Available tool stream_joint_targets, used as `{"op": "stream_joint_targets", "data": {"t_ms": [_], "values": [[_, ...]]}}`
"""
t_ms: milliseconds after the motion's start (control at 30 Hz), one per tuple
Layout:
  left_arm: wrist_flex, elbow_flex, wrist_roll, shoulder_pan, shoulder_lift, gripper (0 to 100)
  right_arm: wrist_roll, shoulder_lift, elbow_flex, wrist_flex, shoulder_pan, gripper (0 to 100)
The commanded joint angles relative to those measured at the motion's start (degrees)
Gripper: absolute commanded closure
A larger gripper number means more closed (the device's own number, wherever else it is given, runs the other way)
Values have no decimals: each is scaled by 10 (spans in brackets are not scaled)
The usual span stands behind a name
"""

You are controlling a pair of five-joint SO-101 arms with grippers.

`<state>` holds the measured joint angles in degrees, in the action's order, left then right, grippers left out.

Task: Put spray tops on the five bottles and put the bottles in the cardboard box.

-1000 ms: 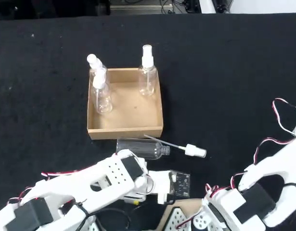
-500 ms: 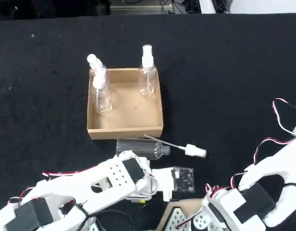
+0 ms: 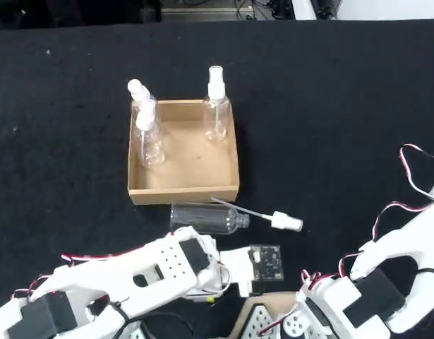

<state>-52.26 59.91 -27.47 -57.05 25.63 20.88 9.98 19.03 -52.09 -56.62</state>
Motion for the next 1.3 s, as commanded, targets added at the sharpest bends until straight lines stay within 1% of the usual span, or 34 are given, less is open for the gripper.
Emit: {"op": "stream_joint_targets", "data": {"t_ms": [0,100,200,333,500,567,667,767,800,867,967,1067,1133,1267], "values": [[8,7,8,-26,2,890,0,9,-73,-33,-7,987],[4,12,8,-30,7,948,-1,8,-110,-68,-5,987],[-18,0,5,-26,10,956,-1,8,-138,-99,4,987],[-127,-80,4,1,10,959,-25,8,-165,-127,16,987],[-282,-240,2,55,17,960,-52,10,-205,-178,51,987],[-328,-301,-15,74,41,960,-65,21,-216,-201,67,988],[-367,-373,-19,110,111,960,-93,56,-208,-222,88,988],[-369,-416,-19,149,205,960,-114,106,-161,-222,127,988],[-360,-426,-19,162,238,960,-120,125,-142,-222,147,988],[-318,-431,-17,188,301,960,-136,166,-104,-217,185,988],[-230,-429,27,241,376,960,-182,240,-47,-183,245,988],[-118,-398,83,289,428,960,-208,320,22,-149,330,988],[-37,-369,110,309,446,960,-210,368,74,-112,393,988],[135,-298,157,317,467,960,-210,448,179,-4,506,988]]}}
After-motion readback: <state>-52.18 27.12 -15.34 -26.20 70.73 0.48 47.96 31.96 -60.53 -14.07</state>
